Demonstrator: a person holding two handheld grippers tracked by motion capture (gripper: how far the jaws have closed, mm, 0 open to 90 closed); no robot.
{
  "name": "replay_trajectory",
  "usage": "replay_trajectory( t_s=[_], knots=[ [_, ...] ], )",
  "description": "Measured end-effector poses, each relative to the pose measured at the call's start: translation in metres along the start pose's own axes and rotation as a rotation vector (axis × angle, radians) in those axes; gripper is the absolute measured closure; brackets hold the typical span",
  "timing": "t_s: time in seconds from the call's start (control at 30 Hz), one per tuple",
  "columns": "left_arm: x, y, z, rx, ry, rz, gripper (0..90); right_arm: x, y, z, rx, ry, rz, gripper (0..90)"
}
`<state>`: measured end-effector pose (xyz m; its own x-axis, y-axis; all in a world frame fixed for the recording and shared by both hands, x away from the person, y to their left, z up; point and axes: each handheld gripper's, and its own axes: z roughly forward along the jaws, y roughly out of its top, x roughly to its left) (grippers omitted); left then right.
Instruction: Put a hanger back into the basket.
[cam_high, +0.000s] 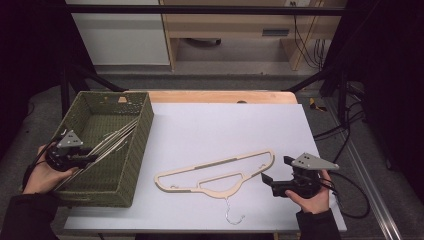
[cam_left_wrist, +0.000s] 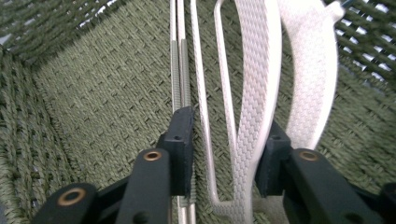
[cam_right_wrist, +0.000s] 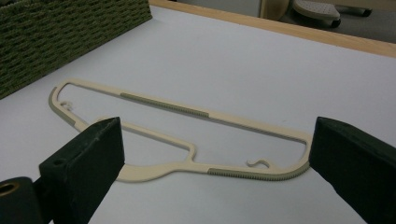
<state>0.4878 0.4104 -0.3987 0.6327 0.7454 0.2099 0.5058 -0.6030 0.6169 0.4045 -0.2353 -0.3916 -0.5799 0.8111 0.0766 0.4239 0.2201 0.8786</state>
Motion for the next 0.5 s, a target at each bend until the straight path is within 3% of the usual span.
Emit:
replay_trajectory(
  t_s=[0.23, 0.27, 0.4, 0.43, 0.5],
  knots=[
    [-0.005, 0.001, -0.005, -0.020, 0.018, 0.003, 54.2, 0.000, 0.000, -0.001, -0.005, -0.003, 0.007, 4.0],
    [-0.004, 0.001, -0.007, -0.010, 0.020, 0.022, 52.0, 0.000, 0.000, -0.001, -0.006, -0.004, 0.009, 4.0],
    [-0.004, 0.001, -0.011, -0.025, 0.038, 0.006, 38.7, 0.000, 0.000, -0.001, -0.012, -0.002, 0.009, 4.1],
    [-0.005, 0.001, -0.012, -0.051, 0.041, -0.019, 37.7, 0.000, 0.000, -0.001, -0.012, -0.003, 0.009, 4.1],
    [-0.005, 0.002, -0.015, -0.062, 0.040, -0.019, 35.2, 0.000, 0.000, -0.001, -0.007, -0.002, 0.009, 4.1]
  ],
)
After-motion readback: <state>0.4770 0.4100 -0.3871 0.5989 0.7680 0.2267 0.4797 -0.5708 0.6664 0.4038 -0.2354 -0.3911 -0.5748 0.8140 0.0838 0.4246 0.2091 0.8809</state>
